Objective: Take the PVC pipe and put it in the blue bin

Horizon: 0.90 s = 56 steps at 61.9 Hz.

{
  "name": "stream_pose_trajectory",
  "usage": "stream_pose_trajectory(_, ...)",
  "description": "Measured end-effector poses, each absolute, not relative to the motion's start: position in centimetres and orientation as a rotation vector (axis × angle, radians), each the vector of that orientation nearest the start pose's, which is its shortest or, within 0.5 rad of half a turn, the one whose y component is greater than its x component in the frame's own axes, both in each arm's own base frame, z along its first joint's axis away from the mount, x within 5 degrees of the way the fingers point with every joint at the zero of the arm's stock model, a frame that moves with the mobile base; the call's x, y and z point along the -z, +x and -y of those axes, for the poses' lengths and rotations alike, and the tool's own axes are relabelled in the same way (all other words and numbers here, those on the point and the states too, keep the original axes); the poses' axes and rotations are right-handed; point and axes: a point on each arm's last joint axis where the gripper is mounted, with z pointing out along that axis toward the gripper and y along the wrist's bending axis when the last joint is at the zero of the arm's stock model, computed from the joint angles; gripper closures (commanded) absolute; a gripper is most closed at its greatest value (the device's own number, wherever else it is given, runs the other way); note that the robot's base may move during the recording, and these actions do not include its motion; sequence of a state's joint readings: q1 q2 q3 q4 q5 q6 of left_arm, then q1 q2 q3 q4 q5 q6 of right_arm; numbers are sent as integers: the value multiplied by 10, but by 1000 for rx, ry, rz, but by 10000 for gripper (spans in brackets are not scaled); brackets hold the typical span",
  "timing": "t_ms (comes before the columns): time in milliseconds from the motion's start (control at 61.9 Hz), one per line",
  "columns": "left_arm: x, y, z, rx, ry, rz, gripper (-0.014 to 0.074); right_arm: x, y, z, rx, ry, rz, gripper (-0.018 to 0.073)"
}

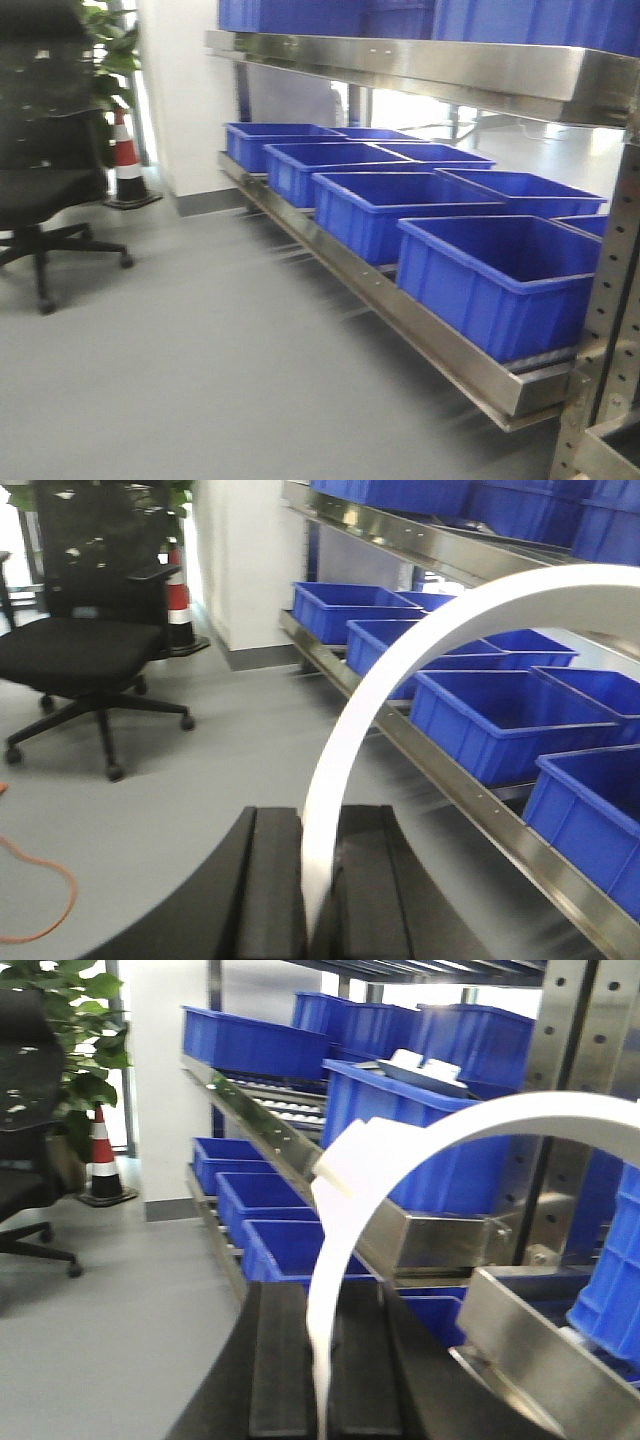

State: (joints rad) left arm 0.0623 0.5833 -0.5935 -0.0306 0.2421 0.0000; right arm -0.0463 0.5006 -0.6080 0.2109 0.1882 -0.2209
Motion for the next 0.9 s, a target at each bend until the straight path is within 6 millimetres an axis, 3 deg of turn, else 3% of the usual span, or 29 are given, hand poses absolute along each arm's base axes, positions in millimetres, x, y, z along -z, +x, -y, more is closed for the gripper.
stream_pose_trajectory(905, -344, 123, -7, -18, -73, -1714, 707, -363, 104, 1, 17, -5, -1560, 728)
